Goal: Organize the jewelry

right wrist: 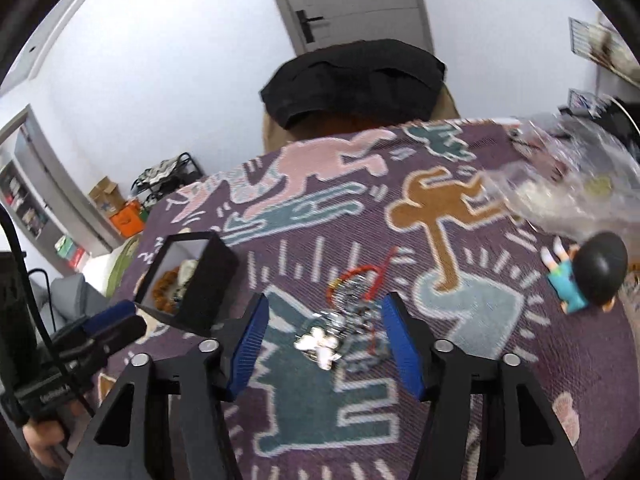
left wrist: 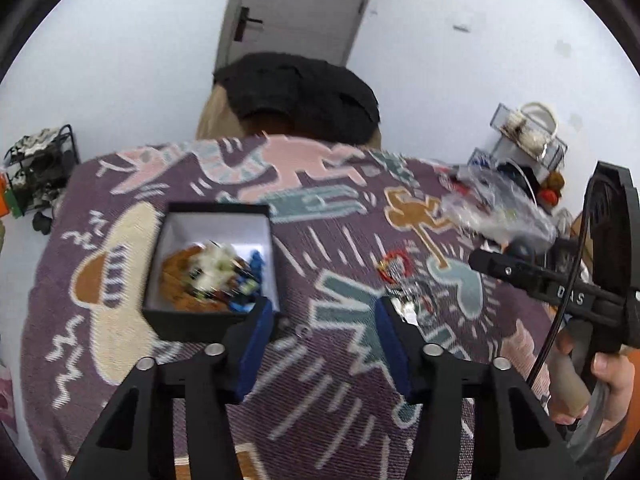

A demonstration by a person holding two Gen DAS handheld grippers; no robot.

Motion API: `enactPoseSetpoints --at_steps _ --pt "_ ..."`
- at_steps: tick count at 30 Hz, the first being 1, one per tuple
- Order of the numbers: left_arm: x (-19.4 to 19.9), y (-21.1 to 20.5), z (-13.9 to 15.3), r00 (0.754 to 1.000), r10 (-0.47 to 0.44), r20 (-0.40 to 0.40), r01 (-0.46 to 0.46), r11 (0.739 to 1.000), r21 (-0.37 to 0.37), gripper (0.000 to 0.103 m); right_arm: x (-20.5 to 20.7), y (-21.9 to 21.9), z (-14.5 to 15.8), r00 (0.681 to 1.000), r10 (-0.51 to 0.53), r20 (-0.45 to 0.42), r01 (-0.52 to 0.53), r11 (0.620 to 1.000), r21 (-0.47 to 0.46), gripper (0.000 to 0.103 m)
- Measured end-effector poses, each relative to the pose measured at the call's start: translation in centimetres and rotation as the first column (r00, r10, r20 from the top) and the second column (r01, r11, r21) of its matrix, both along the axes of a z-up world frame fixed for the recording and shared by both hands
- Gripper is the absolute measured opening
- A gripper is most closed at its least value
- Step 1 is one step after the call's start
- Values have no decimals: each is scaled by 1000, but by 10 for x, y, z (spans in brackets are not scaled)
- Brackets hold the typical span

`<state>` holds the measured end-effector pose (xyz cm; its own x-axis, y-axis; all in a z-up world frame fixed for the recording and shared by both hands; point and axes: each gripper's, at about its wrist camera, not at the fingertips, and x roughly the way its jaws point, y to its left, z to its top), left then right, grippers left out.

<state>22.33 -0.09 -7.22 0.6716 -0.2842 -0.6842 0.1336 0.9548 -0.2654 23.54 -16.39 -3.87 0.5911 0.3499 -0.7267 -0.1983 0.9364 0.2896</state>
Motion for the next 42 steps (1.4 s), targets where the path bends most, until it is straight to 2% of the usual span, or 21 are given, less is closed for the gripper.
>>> enactPoseSetpoints --at_steps 5,8,13,16,18,22,23,26,30,35,42 --pt "8 -18 -18 999 -12 -41 12 1000 6 46 2 -22 -21 998 -40 -52 41 999 21 39" --pt "12 -23 -28 998 3 -66 -2 1000 9 39 5 -30 -32 996 -55 -73 56 998 22 37" --pt "18 -28 -39 995 27 -92 -25 999 24 38 15 -30 -53 991 -59 -122 60 998 6 29" --pt "20 -29 -44 994 49 -102 -46 998 33 38 24 -24 -64 987 -66 -144 64 998 -14 26" --pt "22 -30 -47 992 70 -108 -66 997 42 38 31 -20 -72 984 -89 -154 82 995 -56 18" --pt "25 -34 -55 988 95 -124 -88 994 61 37 38 -16 -76 984 -107 -139 96 992 -85 16" --pt "27 -34 -58 986 105 -132 -97 993 65 34 39 -15 -75 985 -108 -137 95 991 -98 16" --pt "33 -31 -66 978 142 -151 -133 989 68 29 40 -15 -76 984 -102 -144 86 990 -113 5" --pt "40 -22 -73 965 203 -165 -195 979 64 29 37 -21 -80 984 -95 -153 82 993 -90 3" --pt "47 -21 -75 956 227 -186 -220 974 54 29 36 -23 -80 983 -92 -160 80 993 -81 3" --pt "43 -38 -76 959 232 -162 -206 965 163 28 39 -16 -79 986 -63 -157 43 991 -130 3"
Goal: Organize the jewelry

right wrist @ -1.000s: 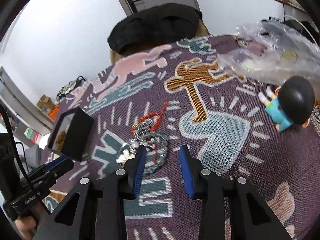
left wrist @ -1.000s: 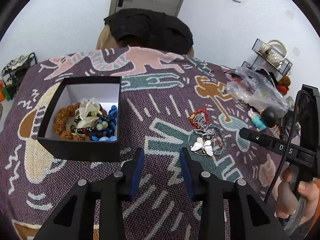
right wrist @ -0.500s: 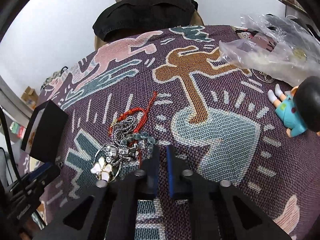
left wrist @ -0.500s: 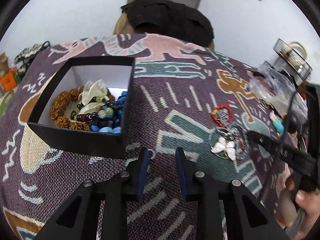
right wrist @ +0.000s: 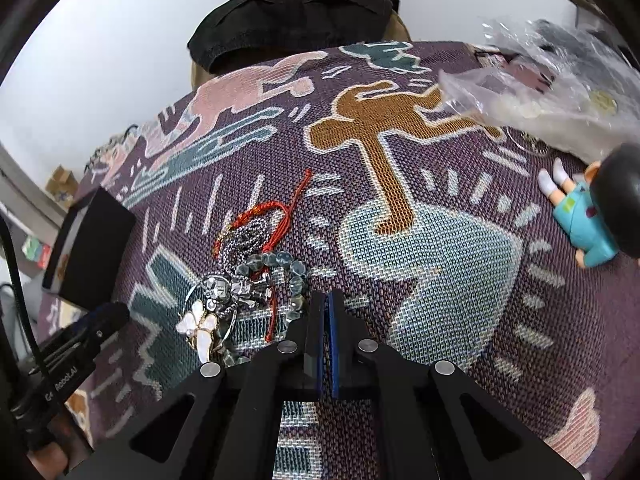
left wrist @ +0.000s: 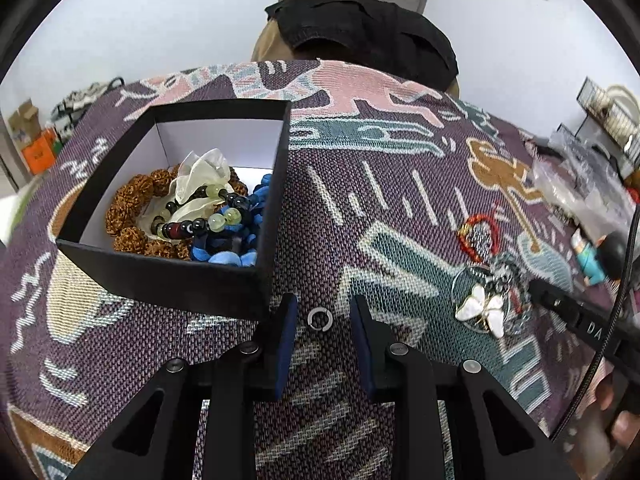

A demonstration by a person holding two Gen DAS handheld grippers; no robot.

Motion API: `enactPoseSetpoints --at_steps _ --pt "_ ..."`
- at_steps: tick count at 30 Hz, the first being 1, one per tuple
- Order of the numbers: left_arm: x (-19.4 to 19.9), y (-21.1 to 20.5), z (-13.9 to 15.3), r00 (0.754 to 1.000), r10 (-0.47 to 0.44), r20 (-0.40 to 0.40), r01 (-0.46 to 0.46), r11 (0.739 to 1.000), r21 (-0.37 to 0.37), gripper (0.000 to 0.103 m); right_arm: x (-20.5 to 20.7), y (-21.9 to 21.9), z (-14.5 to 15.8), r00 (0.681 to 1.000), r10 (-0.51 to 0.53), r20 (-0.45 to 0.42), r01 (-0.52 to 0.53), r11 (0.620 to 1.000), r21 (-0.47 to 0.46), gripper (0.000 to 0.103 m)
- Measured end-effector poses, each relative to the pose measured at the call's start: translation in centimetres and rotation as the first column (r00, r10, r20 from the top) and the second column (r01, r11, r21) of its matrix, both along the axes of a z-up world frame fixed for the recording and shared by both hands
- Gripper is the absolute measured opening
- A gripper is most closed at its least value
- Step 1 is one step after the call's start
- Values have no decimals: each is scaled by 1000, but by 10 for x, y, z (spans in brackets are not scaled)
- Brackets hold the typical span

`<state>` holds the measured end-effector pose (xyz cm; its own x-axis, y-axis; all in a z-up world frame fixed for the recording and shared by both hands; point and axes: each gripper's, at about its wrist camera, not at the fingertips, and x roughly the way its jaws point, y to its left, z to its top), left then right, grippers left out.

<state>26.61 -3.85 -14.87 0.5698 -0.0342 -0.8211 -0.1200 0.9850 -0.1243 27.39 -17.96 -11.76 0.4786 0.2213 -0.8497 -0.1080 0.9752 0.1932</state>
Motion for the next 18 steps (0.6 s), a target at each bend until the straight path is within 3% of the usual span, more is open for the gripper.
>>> enactPoseSetpoints --at_steps 1,2,3,7,13,18 --pt "0 -2 0 1000 -4 -1 4 1000 15 26 0 1 0 1000 7 2 -7 1000 -7 3" --pt "0 -3 -1 1000 -4 -2 4 999 32 16 0 1 0 1000 11 3 -11 1000 -6 3" --pt "0 -3 -1 1000 -7 -4 7 999 40 13 0 -1 0 1000 12 3 -12 1000 3 3" --pt "-2 -2 0 1000 -30 -5 30 999 16 13 -1 -13 2 1000 -26 6 26 998 59 1" --pt "-8 -5 21 997 -62 47 64 997 -31 13 -10 -16 33 998 -11 70 5 995 97 1" --pt "-14 -2 44 993 -72 98 77 996 -54 13 -4 0 32 999 51 11 -52 997 63 2"
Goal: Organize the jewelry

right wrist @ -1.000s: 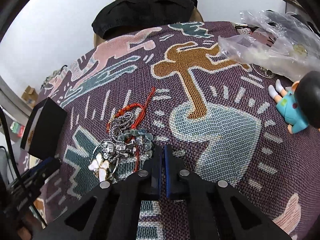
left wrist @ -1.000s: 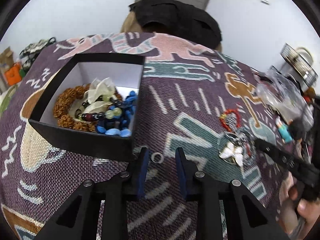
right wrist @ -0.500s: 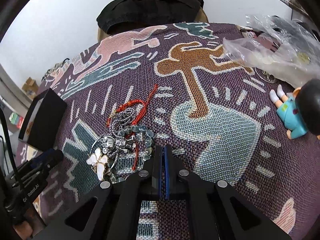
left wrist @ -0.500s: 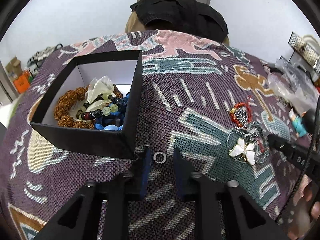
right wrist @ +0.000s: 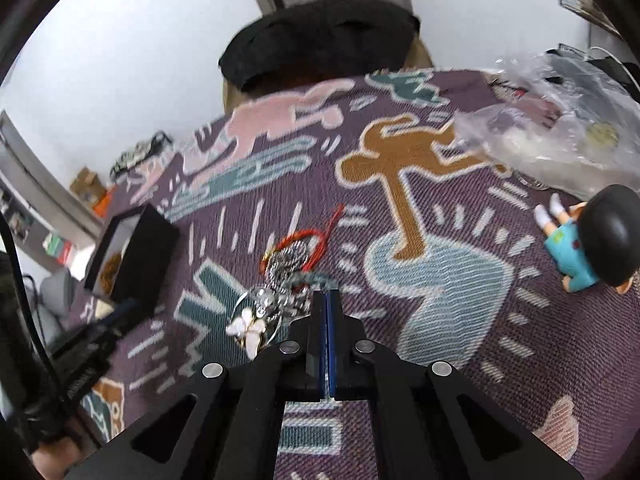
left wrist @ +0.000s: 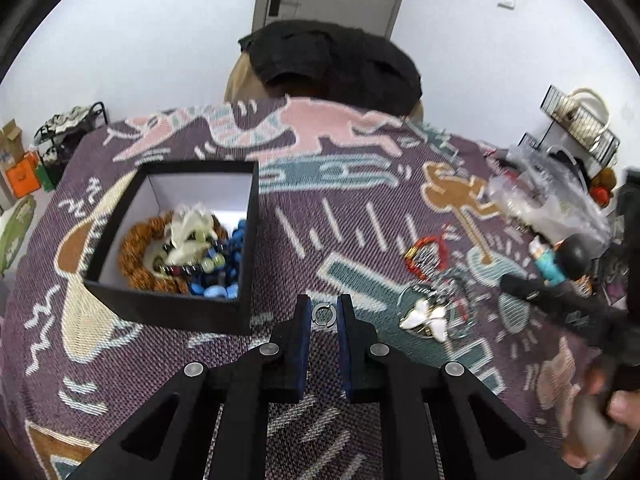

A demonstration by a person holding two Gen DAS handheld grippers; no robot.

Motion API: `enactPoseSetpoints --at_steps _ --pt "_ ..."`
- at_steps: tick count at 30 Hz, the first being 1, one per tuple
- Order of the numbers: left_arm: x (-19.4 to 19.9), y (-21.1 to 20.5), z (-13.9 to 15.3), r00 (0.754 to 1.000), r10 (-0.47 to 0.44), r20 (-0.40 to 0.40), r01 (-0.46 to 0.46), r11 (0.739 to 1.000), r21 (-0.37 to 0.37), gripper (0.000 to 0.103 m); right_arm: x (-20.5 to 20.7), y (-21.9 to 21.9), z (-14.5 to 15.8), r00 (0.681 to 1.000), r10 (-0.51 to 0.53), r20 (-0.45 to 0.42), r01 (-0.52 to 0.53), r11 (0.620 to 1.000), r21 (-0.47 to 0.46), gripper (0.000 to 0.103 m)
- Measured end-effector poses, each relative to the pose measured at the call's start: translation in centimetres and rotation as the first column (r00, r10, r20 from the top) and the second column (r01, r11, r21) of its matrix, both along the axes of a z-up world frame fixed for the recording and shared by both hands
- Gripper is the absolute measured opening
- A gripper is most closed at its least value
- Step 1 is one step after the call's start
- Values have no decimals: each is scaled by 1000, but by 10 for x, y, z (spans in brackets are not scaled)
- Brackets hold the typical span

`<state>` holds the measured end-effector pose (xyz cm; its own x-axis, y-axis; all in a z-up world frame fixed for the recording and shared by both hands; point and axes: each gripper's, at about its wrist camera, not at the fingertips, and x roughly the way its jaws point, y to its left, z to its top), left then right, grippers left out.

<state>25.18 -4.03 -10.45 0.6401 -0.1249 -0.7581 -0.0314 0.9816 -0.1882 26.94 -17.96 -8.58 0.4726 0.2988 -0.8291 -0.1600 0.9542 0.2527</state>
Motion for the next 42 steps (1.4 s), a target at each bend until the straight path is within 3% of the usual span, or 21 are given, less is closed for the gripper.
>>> enactPoseSetpoints --at_steps 1,3,4,14,17,19,24,32,39,40,42 --pt "-2 1 5 1000 -3 10 3 1000 -4 13 3 2 -5 1000 -1 -17 1 1000 -15 4" --pt "-5 4 12 1000 -6 27 6 1000 -8 13 5 2 -13 1000 -13 -28 12 1000 -14 22" --pt "-6 6 16 999 -6 36 7 1000 -12 13 6 2 -16 999 -18 -30 18 1000 -16 23" --pt "-9 40 37 996 29 85 -25 999 -45 13 16 18 -32 999 -1 -37 -4 992 -127 24" --pt "-9 49 38 995 39 89 -35 998 -53 13 18 22 -32 999 5 -34 -10 988 -154 10" --pt "-9 55 39 995 45 92 -40 998 -56 13 19 19 -30 1000 0 -28 -4 990 -139 9" --pt "-4 71 39 993 69 95 -64 997 -53 13 10 14 -2 999 -10 40 14 995 -101 9" --pt "5 89 32 993 82 88 -77 995 -60 13 -4 34 60 986 39 163 -20 993 -114 9" --pt "16 109 17 994 102 36 -97 988 -120 15 -9 51 101 970 75 233 -50 992 -112 9" --pt "17 111 15 995 98 23 -94 986 -140 20 -10 55 106 967 83 240 -58 992 -109 9" --pt "18 118 9 996 94 -1 -93 975 -204 41 -12 64 113 963 98 253 -72 991 -110 9"
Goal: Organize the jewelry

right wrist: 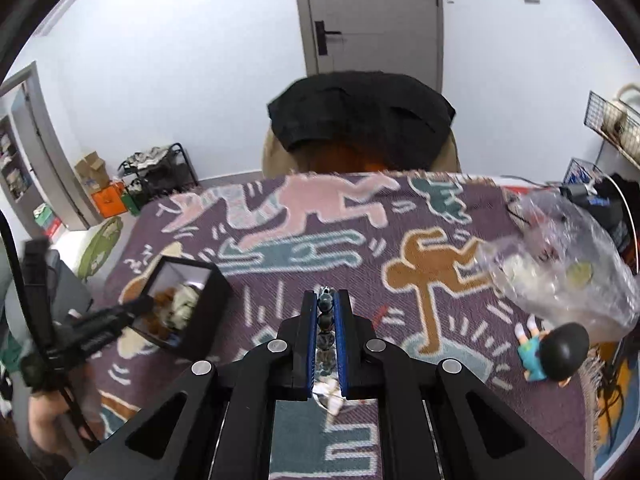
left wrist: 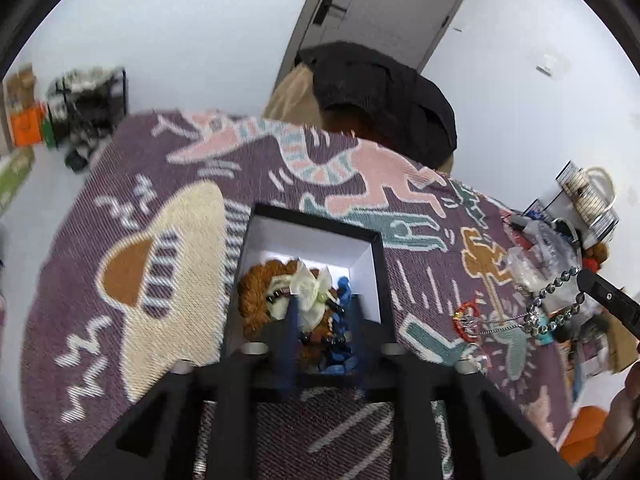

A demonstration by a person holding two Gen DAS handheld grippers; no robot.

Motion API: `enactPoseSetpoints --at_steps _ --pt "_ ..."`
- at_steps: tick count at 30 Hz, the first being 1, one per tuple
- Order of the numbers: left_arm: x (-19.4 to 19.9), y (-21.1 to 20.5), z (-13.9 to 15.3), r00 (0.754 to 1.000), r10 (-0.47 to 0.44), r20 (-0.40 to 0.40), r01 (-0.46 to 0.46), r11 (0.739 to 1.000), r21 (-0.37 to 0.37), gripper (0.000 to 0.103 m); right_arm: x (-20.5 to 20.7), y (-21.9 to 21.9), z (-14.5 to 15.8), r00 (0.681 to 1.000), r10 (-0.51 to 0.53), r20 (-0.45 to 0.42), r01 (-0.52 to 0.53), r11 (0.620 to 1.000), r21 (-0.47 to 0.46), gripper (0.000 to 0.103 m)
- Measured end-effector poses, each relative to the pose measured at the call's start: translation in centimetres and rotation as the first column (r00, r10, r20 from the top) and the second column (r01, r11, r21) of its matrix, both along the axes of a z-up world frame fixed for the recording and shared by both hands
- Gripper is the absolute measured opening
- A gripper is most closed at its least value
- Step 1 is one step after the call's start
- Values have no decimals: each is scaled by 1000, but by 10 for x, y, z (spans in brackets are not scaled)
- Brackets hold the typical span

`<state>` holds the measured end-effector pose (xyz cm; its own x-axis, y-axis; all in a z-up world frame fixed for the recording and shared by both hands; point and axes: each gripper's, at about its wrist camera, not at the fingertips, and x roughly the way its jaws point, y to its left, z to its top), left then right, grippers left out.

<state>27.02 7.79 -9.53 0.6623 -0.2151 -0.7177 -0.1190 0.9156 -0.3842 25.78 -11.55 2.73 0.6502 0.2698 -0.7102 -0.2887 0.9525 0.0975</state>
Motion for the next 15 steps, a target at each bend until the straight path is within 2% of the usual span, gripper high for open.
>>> enactPoseSetpoints --at_steps 1,2,3,6,9,15 --pt "-2 2 -1 1000 4 6 -4 1000 -15 59 -1 5 3 1000 8 6 -8 1000 0 9" --pt "-4 5 0 1000 16 23 -15 1000 -26 71 -2 10 6 1000 18 12 -18 1000 0 9" --pt "-9 8 3 998 29 49 -28 999 -29 74 -3 17 9 999 26 22 -25 1000 -7 9" --pt "-17 14 9 996 38 81 -35 999 -36 75 -5 39 11 997 49 57 -44 995 -87 9" --pt "-22 25 15 994 56 96 -50 997 -56 75 0 65 -3 996 84 32 -78 983 -165 9" --pt "-32 38 22 990 67 121 -60 996 -64 75 2 85 -4 994 109 25 -104 984 -142 9"
